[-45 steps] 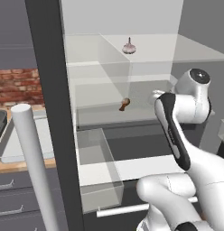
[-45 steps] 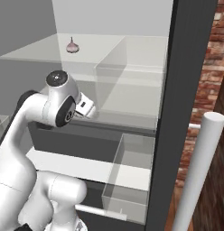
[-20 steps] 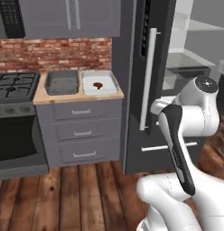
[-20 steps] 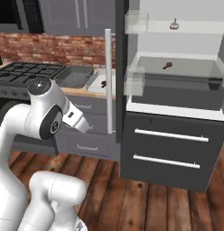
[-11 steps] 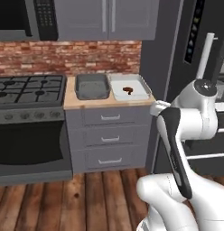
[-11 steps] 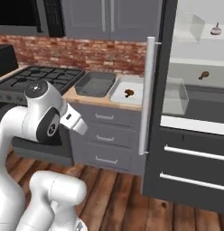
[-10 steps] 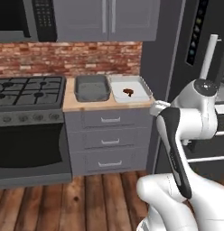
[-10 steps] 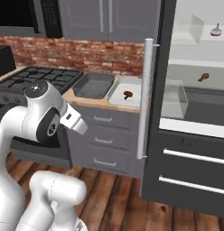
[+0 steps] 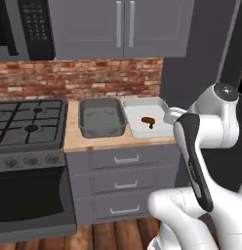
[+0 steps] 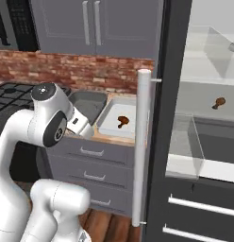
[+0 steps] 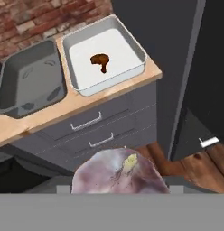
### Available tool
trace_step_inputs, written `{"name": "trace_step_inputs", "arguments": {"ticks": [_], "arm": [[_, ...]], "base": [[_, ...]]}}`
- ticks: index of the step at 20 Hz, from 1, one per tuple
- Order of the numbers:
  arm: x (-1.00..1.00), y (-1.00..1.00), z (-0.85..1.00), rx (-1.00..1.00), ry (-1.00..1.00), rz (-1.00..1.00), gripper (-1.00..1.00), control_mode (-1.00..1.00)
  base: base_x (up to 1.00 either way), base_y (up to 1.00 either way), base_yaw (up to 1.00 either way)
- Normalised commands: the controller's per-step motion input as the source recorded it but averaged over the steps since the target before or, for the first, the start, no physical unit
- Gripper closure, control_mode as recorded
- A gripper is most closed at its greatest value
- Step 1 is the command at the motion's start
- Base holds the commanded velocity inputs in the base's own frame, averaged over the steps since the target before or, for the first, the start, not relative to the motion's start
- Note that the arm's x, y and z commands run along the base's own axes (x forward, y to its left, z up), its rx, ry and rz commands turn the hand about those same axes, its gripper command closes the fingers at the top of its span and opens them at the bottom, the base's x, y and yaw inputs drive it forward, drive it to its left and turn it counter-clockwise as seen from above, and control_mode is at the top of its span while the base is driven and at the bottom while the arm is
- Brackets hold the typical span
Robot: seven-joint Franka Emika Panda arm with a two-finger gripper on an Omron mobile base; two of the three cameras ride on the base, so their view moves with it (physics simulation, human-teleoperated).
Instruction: Place one garlic and one chicken drumstick in each tupperware on the nearby counter, to pack two identical lunches.
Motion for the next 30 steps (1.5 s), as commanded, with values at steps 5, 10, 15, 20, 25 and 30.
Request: {"name": "trace_step_inputs", "arguments": {"ticks": [5,10,15,20,25,30], "arm": [[0.0,0.0,0.0,0.0,0.0,0.0,1.0,1.0],[0.0,0.0,0.0,0.0,0.0,0.0,1.0,1.0],[0.29,-0.27,-0.32,0.02,0.12,-0.06,1.0,-1.0],[0.82,-0.58,-0.85,0.02,0.39,-0.11,1.0,-1.0],[0.87,-0.25,-0.86,0.0,0.34,0.0,1.0,-1.0],[1.0,-0.19,-0.73,0.0,0.15,-0.03,1.0,-1.0]], "base": [[1.0,0.12,-0.3],[1.0,0.0,-0.26],[0.6,-0.05,-0.1],[0.0,0.0,0.0],[0.0,0.0,0.0],[0.0,0.0,0.0]]}}
